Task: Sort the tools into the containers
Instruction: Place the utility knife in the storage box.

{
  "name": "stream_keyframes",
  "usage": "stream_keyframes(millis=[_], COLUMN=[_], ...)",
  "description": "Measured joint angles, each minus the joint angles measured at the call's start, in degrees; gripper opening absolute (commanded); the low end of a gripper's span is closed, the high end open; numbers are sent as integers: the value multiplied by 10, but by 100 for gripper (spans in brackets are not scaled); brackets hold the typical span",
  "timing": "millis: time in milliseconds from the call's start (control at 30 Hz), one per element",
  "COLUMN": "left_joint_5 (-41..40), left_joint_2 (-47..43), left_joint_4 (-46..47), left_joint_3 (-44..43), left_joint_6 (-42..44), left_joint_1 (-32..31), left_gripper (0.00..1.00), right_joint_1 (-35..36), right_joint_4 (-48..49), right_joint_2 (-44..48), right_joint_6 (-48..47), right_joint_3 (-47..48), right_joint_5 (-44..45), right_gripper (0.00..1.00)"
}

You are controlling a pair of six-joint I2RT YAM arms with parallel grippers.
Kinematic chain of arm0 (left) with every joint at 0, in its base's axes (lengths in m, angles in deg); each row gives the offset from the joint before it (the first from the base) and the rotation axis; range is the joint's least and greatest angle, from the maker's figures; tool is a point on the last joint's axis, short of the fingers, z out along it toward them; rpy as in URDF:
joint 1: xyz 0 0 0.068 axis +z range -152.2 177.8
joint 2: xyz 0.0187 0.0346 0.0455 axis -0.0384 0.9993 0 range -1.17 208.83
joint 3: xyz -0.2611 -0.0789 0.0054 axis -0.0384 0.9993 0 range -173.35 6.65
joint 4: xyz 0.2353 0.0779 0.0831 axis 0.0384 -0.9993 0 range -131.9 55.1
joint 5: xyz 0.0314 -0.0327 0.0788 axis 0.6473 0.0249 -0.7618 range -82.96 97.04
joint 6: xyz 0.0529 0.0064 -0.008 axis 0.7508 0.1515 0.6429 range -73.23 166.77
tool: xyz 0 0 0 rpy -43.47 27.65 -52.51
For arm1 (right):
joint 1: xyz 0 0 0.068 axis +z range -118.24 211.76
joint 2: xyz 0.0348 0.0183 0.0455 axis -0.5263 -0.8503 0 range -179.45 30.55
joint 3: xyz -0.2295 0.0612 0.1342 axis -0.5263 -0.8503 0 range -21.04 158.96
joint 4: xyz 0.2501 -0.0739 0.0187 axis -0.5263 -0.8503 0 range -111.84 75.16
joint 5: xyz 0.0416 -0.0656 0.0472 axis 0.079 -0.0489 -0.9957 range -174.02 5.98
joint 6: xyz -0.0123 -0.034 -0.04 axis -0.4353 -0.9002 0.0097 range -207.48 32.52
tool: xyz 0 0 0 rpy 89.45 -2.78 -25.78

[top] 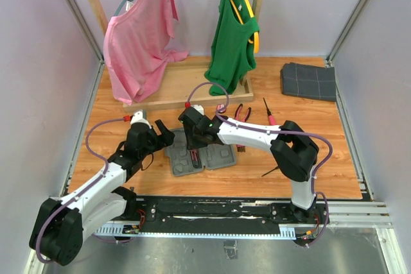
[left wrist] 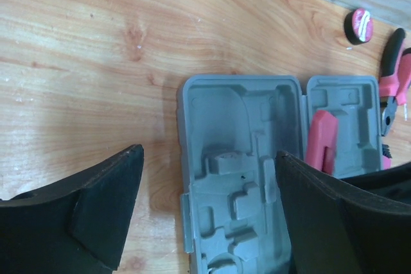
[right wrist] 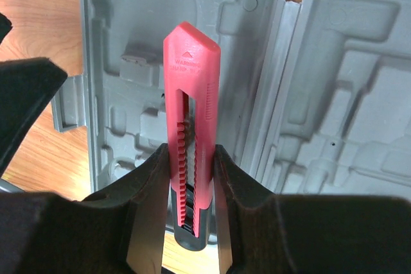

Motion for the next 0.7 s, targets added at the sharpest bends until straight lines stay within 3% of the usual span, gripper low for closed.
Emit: stream_keyframes(millis=[167, 333, 700], left_joint_5=[2, 2, -9], left_joint_2=[-27, -30, -54], left_joint_4=[5, 2, -4], left_joint_3=[5, 8, 9], left_joint_6=[13, 15, 15], left_joint_1=[0, 0, 0], left_gripper=[77, 76, 79], right_joint_1=[0, 0, 0], right_joint_4=[1, -3, -27], right_joint_2=[-15, -28, -31], right_joint_6=[3, 9, 8], right_joint_3=[9, 10, 24], right_joint_5=[0, 2, 24], right_gripper=[5, 8, 30])
